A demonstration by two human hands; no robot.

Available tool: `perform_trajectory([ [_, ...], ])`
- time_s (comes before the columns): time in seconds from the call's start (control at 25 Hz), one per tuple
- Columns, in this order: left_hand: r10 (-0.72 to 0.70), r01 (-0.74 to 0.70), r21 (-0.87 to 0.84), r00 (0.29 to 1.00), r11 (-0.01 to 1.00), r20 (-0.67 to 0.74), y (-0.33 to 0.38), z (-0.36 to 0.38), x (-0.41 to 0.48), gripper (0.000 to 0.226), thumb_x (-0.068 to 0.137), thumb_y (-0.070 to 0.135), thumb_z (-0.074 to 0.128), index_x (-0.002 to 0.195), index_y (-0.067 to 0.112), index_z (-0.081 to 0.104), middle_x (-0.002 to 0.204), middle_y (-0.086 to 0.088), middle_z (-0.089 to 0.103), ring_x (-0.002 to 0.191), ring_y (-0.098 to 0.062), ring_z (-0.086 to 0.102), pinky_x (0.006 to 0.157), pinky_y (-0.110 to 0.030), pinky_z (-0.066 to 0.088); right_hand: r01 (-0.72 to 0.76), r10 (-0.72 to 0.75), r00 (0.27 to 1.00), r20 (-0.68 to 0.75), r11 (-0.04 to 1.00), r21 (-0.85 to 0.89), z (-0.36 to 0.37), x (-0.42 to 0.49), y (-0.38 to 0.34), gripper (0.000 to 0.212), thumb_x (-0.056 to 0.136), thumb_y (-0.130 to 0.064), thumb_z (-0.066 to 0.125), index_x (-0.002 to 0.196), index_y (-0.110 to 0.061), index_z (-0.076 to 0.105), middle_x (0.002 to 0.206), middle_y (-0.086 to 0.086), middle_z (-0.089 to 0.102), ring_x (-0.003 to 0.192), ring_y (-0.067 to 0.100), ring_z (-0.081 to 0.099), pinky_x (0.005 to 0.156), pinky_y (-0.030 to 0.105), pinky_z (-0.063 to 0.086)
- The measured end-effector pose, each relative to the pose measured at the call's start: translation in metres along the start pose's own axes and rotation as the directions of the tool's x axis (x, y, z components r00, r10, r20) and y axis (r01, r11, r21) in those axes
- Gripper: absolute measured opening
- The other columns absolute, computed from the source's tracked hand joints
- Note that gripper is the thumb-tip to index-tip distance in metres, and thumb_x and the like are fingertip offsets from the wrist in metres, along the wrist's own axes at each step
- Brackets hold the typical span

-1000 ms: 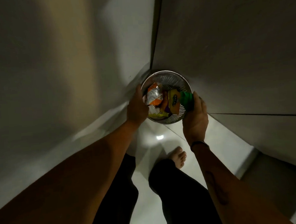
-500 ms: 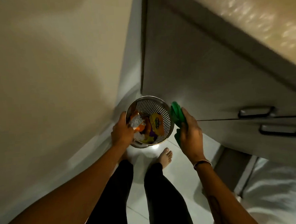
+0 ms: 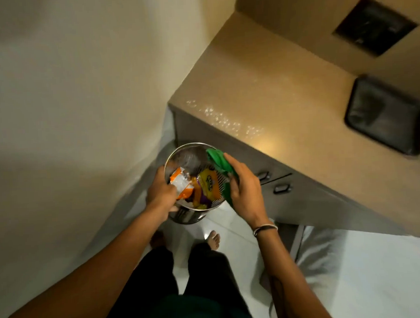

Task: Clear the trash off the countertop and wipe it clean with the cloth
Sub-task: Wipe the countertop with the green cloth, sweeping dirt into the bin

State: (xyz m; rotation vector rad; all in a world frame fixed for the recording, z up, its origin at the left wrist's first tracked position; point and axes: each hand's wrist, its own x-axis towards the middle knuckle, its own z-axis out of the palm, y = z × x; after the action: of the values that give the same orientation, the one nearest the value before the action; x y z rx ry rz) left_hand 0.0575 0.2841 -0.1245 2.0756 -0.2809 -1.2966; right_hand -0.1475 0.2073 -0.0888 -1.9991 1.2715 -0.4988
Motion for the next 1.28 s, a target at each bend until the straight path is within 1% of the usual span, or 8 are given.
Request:
perform_trajectory([
  [0.16, 0.012, -0.011, 0.072, 1.0, 0.997, -0.019, 0.023, -0.002, 0.009, 0.05, 0.098, 0.019, 0.061, 0.134, 0.052, 0.052, 0.129, -0.003, 0.072, 0.104, -0.037, 0.074, 0.07, -0.062, 0.068, 0.027, 0.004, 0.969, -0.247, 0.992, 0.122, -0.054, 0.016, -0.008, 0.055, 0.107, -0.008, 0.05, 0.157, -0.03, 0.045, 0.149, -0.02, 0.051, 0.134, -0.017, 0.047, 0.114, 0.007, 0.041],
  [0.24, 0.024, -0.021, 0.088, 0.999, 0.996, -0.044, 0.027, -0.005, 0.013, 0.05, 0.1, 0.019, 0.06, 0.139, 0.049, 0.051, 0.13, -0.004, 0.072, 0.106, -0.04, 0.073, 0.073, -0.064, 0.067, -0.01, 0.052, 0.846, -0.531, 0.997, 0.082, -0.082, 0.027, 0.003, 0.057, 0.103, -0.013, 0.048, 0.158, -0.027, 0.043, 0.15, -0.016, 0.051, 0.135, -0.021, 0.043, 0.115, 0.003, 0.037],
  [0.32, 0.019, -0.013, 0.116, 0.999, 0.993, -0.051, 0.028, -0.006, 0.015, 0.054, 0.099, 0.012, 0.059, 0.141, 0.046, 0.051, 0.129, -0.006, 0.072, 0.104, -0.041, 0.073, 0.073, -0.064, 0.067, -0.133, 0.128, 0.734, -0.667, 0.99, 0.043, -0.098, 0.041, 0.022, 0.062, 0.101, -0.009, 0.048, 0.16, -0.023, 0.038, 0.157, -0.003, 0.051, 0.143, -0.013, 0.041, 0.123, 0.015, 0.037],
  [0.4, 0.003, 0.003, 0.128, 0.999, 0.992, -0.044, 0.025, -0.007, 0.017, 0.054, 0.101, 0.01, 0.06, 0.144, 0.043, 0.051, 0.133, -0.008, 0.071, 0.106, -0.042, 0.073, 0.072, -0.064, 0.067, -0.336, 0.268, 0.767, -0.584, 0.942, -0.01, -0.095, 0.057, 0.042, 0.063, 0.105, -0.006, 0.05, 0.165, -0.016, 0.03, 0.168, 0.011, 0.04, 0.158, 0.019, 0.035, 0.133, 0.047, 0.028],
  [0.44, -0.001, 0.006, 0.112, 0.999, 0.994, -0.037, 0.024, -0.008, 0.019, 0.05, 0.103, 0.013, 0.061, 0.145, 0.041, 0.052, 0.134, -0.008, 0.071, 0.106, -0.042, 0.073, 0.071, -0.065, 0.067, -0.418, 0.321, 0.785, -0.529, 0.906, -0.071, -0.09, 0.064, 0.051, 0.063, 0.107, -0.01, 0.05, 0.166, -0.012, 0.026, 0.171, 0.014, 0.034, 0.161, 0.029, 0.028, 0.134, 0.054, 0.021],
  [0.64, -0.052, 0.057, 0.062, 0.996, 0.996, -0.068, 0.022, -0.011, 0.028, 0.039, 0.107, 0.018, 0.06, 0.142, 0.035, 0.055, 0.129, -0.012, 0.073, 0.099, -0.04, 0.076, 0.068, -0.063, 0.067, -0.516, 0.363, 0.798, -0.482, 0.824, -0.234, -0.077, 0.088, 0.069, 0.07, 0.11, -0.031, 0.048, 0.167, -0.007, 0.016, 0.176, 0.017, 0.018, 0.165, 0.037, 0.014, 0.136, 0.055, 0.011],
  [1.0, -0.034, 0.041, 0.093, 0.996, 0.995, -0.079, 0.036, -0.027, 0.029, 0.039, 0.105, 0.016, 0.06, 0.136, 0.039, 0.06, 0.123, -0.008, 0.075, 0.093, -0.037, 0.077, 0.067, -0.063, 0.067, -0.158, 0.093, 0.975, -0.202, 0.928, -0.336, 0.009, 0.141, -0.012, 0.078, 0.111, -0.052, 0.037, 0.168, -0.005, 0.009, 0.176, 0.018, 0.013, 0.166, 0.032, 0.009, 0.137, 0.051, 0.008],
  [1.28, -0.034, 0.043, 0.078, 0.992, 0.996, -0.118, 0.044, -0.038, 0.033, 0.047, 0.101, 0.008, 0.051, 0.125, 0.046, 0.066, 0.115, -0.007, 0.077, 0.084, -0.041, 0.079, 0.057, -0.063, 0.066, 0.164, -0.147, 0.986, 0.074, 0.909, -0.382, 0.054, 0.179, -0.048, 0.082, 0.11, -0.058, 0.036, 0.169, -0.009, 0.006, 0.178, 0.013, 0.007, 0.166, 0.03, 0.003, 0.137, 0.048, 0.003],
])
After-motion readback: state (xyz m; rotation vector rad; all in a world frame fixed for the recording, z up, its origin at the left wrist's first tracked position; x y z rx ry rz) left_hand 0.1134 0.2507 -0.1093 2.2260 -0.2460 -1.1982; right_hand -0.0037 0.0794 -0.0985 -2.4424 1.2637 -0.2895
